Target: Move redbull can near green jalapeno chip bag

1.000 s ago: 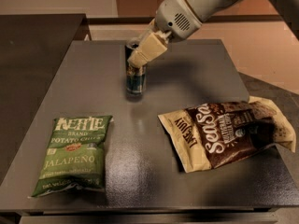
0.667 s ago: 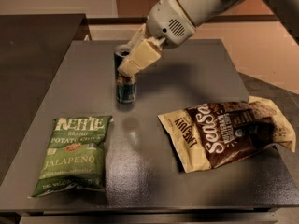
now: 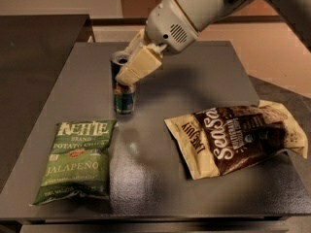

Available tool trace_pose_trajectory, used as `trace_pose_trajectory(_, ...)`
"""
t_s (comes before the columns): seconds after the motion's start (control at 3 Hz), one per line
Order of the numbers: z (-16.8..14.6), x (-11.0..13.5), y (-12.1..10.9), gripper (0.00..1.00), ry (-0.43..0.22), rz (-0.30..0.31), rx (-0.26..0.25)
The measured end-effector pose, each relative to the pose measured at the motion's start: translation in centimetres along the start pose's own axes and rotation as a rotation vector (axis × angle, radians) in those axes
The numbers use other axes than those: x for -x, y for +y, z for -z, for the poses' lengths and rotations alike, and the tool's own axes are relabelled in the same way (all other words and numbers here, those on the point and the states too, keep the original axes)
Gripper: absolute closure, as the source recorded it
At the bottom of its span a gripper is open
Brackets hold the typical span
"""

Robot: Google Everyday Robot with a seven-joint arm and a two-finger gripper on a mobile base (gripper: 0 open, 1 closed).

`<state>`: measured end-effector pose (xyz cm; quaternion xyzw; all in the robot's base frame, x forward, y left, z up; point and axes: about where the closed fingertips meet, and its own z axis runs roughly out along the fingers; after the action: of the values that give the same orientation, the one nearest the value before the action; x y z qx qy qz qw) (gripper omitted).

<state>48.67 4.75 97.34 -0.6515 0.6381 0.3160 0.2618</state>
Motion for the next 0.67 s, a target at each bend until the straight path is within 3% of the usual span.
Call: trace_pose_trajectory(0.67,-2.4,-2.7,0.5,1.00,0.072,-0.008,0.003)
